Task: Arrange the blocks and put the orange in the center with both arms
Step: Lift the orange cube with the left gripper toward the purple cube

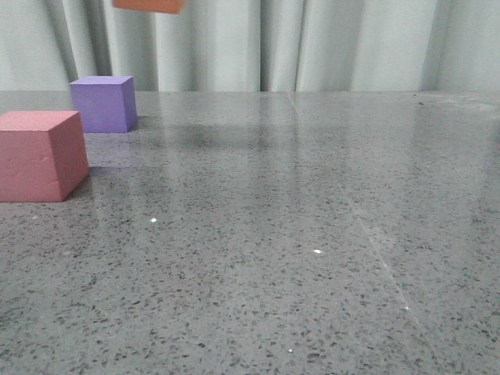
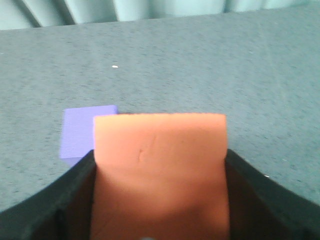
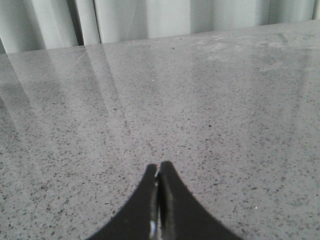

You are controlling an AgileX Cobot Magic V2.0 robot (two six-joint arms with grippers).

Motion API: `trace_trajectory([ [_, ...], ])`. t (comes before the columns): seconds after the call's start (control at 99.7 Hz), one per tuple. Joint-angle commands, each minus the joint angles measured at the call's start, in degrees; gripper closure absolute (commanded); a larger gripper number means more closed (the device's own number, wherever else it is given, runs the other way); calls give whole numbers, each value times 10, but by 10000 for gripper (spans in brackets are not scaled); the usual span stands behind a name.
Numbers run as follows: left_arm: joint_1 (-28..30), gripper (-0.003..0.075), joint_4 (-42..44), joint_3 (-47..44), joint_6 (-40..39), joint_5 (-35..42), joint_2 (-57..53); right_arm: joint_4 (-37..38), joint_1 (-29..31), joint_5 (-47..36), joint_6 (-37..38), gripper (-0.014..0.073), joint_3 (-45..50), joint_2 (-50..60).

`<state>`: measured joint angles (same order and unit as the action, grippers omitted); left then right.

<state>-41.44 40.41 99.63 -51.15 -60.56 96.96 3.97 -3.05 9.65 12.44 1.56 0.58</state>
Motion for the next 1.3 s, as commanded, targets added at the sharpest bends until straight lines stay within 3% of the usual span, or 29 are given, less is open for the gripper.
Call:
trace_trajectory([
  [0.0, 18, 461, 22, -4, 3, 21, -44, 0, 3, -47, -5, 661, -8, -4],
  [0.572, 122, 461, -38, -251, 8, 214, -111, 0, 3, -47, -5, 661, -8, -4],
  [1.294, 140, 461, -45, -295, 16, 283, -89, 0, 3, -47, -5, 661, -8, -4],
])
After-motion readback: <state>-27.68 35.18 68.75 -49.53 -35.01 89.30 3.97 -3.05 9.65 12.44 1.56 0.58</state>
